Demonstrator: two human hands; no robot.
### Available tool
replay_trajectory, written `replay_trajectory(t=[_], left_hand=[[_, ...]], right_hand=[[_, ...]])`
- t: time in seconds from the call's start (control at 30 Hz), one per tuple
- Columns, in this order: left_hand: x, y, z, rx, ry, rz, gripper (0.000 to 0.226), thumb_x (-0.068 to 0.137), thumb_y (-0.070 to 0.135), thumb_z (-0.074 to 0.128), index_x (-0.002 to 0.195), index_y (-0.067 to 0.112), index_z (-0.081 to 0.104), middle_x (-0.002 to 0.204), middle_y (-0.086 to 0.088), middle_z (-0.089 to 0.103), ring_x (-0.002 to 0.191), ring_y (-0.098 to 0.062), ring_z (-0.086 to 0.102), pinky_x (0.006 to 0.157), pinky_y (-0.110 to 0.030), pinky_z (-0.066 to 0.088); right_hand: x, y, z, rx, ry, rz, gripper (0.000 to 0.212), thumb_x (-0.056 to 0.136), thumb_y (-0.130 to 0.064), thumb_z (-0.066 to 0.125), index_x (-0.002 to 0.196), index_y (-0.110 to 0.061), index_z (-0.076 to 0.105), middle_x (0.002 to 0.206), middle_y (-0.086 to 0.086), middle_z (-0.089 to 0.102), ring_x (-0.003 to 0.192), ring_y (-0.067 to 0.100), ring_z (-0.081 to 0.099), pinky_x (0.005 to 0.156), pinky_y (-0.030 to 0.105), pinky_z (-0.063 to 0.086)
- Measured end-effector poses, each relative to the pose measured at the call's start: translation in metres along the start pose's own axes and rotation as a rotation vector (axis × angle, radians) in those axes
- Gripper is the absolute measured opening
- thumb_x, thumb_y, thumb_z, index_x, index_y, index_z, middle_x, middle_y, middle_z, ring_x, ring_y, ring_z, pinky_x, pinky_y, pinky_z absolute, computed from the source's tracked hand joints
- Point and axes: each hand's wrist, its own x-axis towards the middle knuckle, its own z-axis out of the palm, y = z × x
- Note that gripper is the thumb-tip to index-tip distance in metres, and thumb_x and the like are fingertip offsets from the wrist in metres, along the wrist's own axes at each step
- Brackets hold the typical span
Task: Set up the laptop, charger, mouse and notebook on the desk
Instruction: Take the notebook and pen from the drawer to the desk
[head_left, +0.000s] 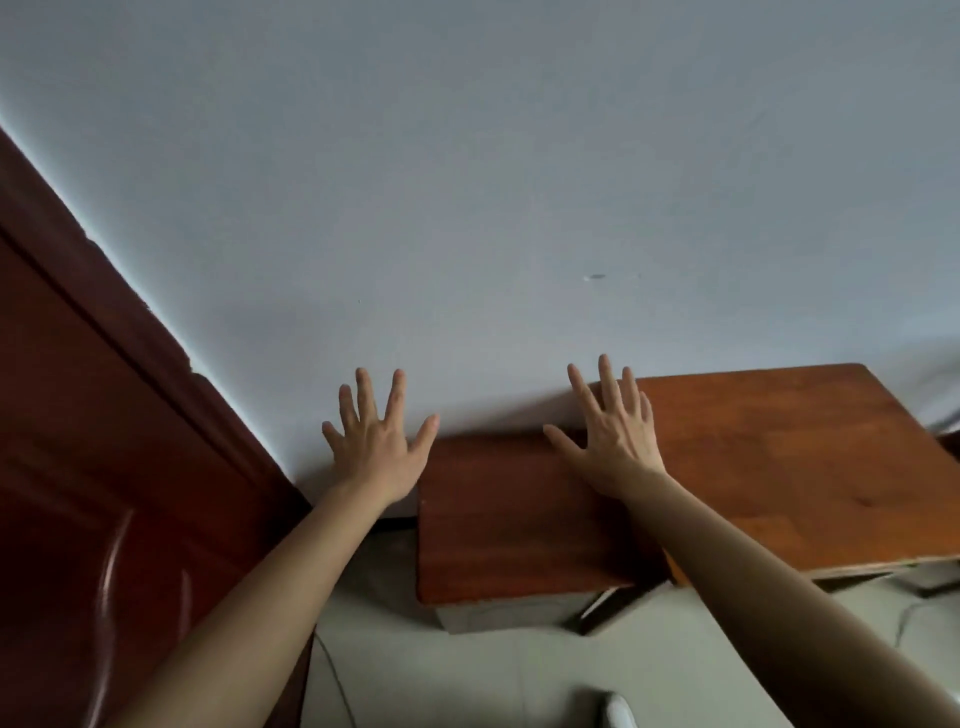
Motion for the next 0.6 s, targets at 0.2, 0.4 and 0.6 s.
replay_trajectory(t=[0.2, 0.4, 0.6], left_hand=[[-0.034, -0.007, 0.057, -0.203, -0.086, -0.030, 0.075, 0.095, 0.065, 0.033, 0.158, 0.032, 0.009, 0.166, -0.015, 0.002, 0.151, -0.037, 0.007, 0.116, -0.058, 0.017], [-0.069, -0.005, 0.145, -0.302, -0.108, -0.109, 0.078, 0.096, 0.061, 0.040, 0.159, 0.024, 0.011, 0.165, -0.018, 0.011, 0.151, -0.035, 0.012, 0.118, -0.051, 0.021], [-0.110, 0.003, 0.274, -0.399, -0.061, -0.250, 0.086, 0.092, 0.064, 0.036, 0.158, 0.015, 0.011, 0.165, -0.017, 0.008, 0.152, -0.033, 0.010, 0.121, -0.047, 0.014]], right_hand=[[-0.066, 0.004, 0.040, 0.041, -0.124, 0.089, 0.090, 0.090, -0.075, 0.040, 0.160, -0.036, -0.001, 0.170, 0.010, -0.001, 0.154, 0.038, 0.003, 0.120, 0.056, 0.023], [-0.119, 0.035, 0.112, 0.225, -0.132, 0.247, 0.100, 0.089, -0.075, 0.043, 0.160, -0.027, -0.009, 0.170, 0.011, 0.004, 0.155, 0.033, 0.010, 0.117, 0.051, 0.029], [-0.188, 0.068, 0.244, 0.416, -0.178, 0.346, 0.103, 0.090, -0.073, 0.048, 0.157, -0.034, -0.021, 0.169, 0.009, 0.001, 0.152, 0.036, 0.016, 0.115, 0.054, 0.031]])
